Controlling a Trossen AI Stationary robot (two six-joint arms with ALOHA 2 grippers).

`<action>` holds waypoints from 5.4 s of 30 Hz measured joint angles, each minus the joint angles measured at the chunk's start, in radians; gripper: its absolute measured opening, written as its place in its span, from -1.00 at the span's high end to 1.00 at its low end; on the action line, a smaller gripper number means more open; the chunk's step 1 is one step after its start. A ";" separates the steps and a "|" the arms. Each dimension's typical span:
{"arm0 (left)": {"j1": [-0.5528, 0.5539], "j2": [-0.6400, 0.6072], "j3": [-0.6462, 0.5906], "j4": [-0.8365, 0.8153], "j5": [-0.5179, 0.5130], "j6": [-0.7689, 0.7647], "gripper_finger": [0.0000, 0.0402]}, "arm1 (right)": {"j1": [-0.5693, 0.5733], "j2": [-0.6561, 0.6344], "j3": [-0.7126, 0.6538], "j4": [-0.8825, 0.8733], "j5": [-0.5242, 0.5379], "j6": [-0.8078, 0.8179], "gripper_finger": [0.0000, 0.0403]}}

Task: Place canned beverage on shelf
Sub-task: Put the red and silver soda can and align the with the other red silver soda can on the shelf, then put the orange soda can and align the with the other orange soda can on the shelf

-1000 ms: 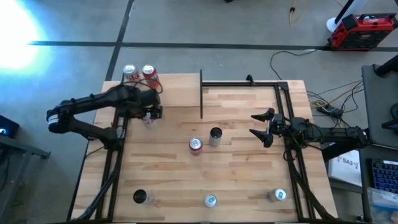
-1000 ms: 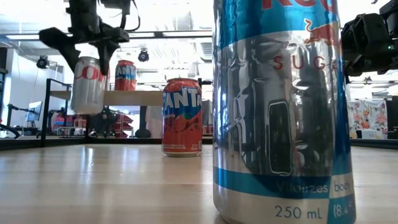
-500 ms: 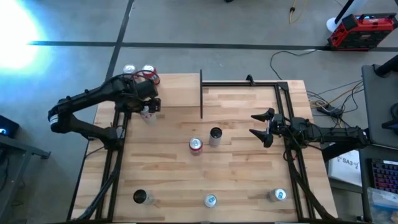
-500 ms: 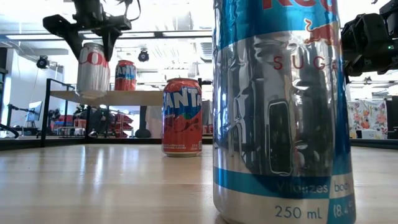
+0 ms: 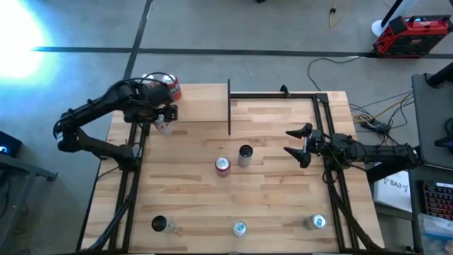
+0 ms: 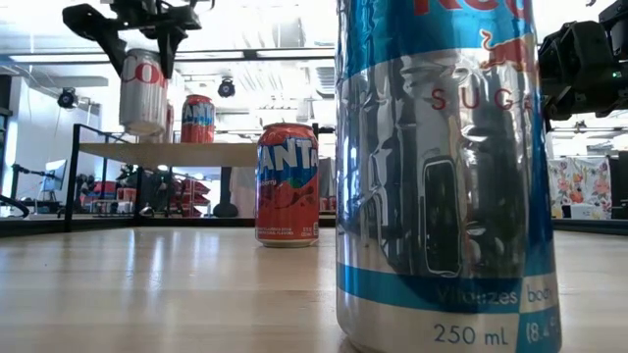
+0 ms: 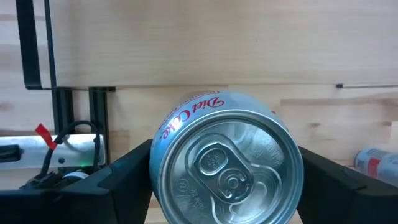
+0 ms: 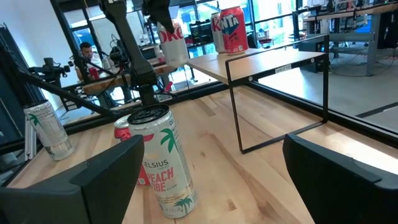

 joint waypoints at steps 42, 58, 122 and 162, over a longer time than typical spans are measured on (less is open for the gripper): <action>0.454 -0.005 -0.032 0.065 -0.008 0.240 -0.43 | 0.000 0.000 0.000 0.000 0.000 0.000 -0.83; 0.473 0.030 -0.029 0.082 0.004 0.236 -0.43 | 0.000 0.000 0.000 0.000 0.000 0.000 -0.83; 0.492 0.025 -0.035 0.055 0.023 0.246 -0.86 | 0.000 0.000 0.000 0.000 0.000 0.000 -0.83; 0.073 -0.128 -0.033 0.001 0.143 0.034 -0.87 | 0.000 0.000 0.000 0.000 0.000 0.000 -0.83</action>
